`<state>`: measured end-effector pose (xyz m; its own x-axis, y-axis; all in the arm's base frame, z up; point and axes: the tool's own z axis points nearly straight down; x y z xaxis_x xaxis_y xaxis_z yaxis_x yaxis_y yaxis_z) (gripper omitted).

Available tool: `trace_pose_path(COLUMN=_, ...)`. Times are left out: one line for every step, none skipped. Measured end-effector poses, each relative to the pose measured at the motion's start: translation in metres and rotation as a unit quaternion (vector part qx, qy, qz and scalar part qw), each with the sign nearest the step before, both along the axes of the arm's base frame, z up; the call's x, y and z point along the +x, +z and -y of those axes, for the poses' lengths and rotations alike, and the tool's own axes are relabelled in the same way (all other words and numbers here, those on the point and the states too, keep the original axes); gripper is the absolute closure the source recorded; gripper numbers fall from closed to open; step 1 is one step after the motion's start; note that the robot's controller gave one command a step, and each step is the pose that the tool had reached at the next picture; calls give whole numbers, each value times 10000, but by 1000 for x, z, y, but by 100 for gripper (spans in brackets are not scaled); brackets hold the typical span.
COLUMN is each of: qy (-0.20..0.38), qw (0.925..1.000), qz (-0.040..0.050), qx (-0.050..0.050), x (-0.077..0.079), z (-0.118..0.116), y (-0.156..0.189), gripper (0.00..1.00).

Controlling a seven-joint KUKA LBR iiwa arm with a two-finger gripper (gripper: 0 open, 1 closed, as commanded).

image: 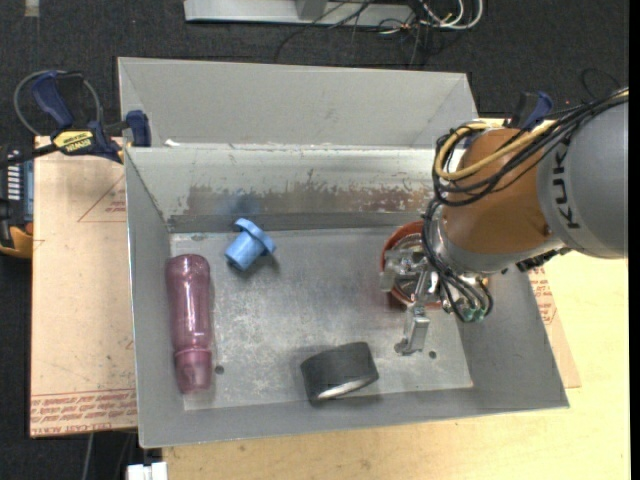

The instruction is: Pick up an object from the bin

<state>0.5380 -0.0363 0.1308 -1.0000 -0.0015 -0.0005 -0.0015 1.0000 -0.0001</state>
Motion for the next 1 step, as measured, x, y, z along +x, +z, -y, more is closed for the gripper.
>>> trace_pose_path(qy=0, qw=10000, qz=1, qx=0, x=0, z=0, y=0, gripper=0)
